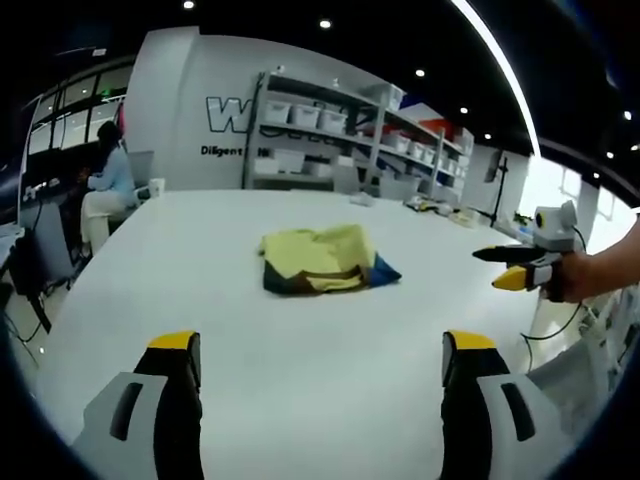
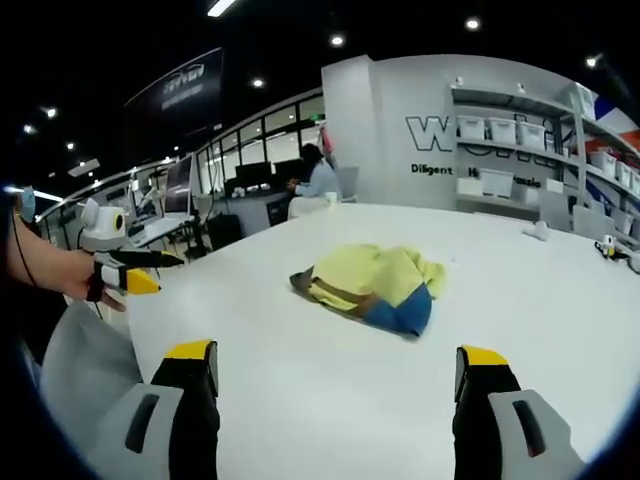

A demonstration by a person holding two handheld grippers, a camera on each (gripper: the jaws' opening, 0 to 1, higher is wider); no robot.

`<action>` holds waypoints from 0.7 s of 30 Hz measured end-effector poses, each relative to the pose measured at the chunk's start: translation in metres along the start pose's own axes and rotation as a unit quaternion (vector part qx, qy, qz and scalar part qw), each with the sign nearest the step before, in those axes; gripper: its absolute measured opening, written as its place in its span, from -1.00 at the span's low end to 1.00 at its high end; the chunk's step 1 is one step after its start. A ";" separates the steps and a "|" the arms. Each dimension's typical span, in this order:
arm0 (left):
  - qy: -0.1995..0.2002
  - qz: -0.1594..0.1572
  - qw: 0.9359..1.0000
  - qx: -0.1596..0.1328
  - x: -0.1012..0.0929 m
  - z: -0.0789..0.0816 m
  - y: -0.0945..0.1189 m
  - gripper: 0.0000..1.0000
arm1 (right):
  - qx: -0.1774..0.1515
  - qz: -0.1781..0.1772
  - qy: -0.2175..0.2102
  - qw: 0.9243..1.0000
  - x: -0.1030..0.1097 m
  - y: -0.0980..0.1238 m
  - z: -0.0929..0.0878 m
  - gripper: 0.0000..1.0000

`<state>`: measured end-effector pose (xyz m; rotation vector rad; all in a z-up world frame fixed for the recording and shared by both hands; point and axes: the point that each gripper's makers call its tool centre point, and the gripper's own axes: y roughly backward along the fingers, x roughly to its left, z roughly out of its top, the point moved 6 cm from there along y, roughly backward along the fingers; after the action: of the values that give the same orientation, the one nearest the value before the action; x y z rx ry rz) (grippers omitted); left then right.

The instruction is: Fold the garment on the visible template until the final outline fits inside the template.

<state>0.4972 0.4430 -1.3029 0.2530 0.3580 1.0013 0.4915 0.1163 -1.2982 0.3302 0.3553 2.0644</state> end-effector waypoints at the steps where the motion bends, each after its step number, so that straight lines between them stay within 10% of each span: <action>1: 0.000 0.000 1.000 0.000 0.000 0.000 0.000 0.94 | -0.001 0.000 -0.001 1.000 0.000 0.000 0.000 0.95; 21: -0.003 -0.001 1.000 0.007 0.000 -0.003 -0.005 0.93 | 0.003 0.001 -0.001 1.000 -0.004 -0.004 -0.004 0.93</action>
<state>0.5005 0.4404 -1.3072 0.2683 0.3598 0.9968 0.4950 0.1142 -1.3042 0.3372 0.3605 2.0649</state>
